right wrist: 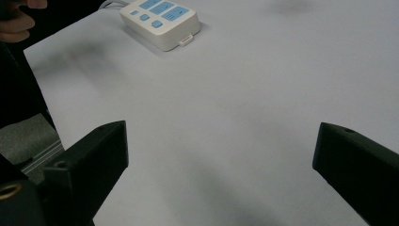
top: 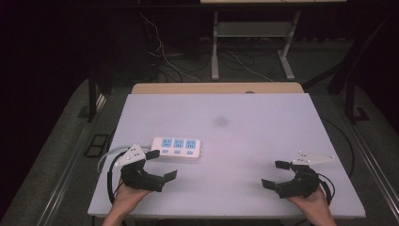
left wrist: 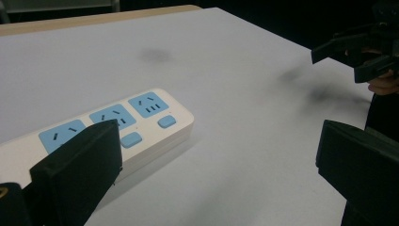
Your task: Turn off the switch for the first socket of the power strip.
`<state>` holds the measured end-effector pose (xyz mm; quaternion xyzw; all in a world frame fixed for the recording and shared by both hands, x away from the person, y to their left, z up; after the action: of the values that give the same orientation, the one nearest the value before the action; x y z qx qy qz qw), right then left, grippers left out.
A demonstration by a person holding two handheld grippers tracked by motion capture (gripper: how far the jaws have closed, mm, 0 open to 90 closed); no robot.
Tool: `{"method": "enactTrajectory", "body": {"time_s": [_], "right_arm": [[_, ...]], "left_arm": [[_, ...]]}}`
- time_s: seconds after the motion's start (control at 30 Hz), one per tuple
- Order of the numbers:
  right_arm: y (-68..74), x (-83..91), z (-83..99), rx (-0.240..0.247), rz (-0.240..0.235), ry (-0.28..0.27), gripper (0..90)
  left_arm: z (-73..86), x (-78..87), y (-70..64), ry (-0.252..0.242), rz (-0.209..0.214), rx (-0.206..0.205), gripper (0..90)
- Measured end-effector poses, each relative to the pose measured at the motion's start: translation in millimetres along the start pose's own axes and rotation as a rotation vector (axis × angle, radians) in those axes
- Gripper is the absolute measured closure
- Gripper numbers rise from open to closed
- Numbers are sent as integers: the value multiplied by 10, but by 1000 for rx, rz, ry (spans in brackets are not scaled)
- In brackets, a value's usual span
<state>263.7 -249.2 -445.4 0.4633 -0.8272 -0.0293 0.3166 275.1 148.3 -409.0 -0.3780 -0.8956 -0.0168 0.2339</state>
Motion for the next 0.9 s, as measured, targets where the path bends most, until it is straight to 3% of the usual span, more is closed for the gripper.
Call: {"method": "enactTrajectory", "body": {"time_s": [0.9], "right_arm": [[3,-1,11,1,-2,8,36]], "left_arm": [[-213,26,298,52,-22,9,0]]}}
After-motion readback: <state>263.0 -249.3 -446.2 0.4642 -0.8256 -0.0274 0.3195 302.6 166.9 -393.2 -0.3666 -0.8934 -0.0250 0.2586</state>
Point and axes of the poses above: each handheld gripper's, and its own axes: x roughly backward along the jaws, z roughly out of its underside, y roughly to its left, the point moved 5 cm from there along -x, roughly forward along the jaws, and after that the axes turned 7 degrees about -z, right-handed, at the moved point
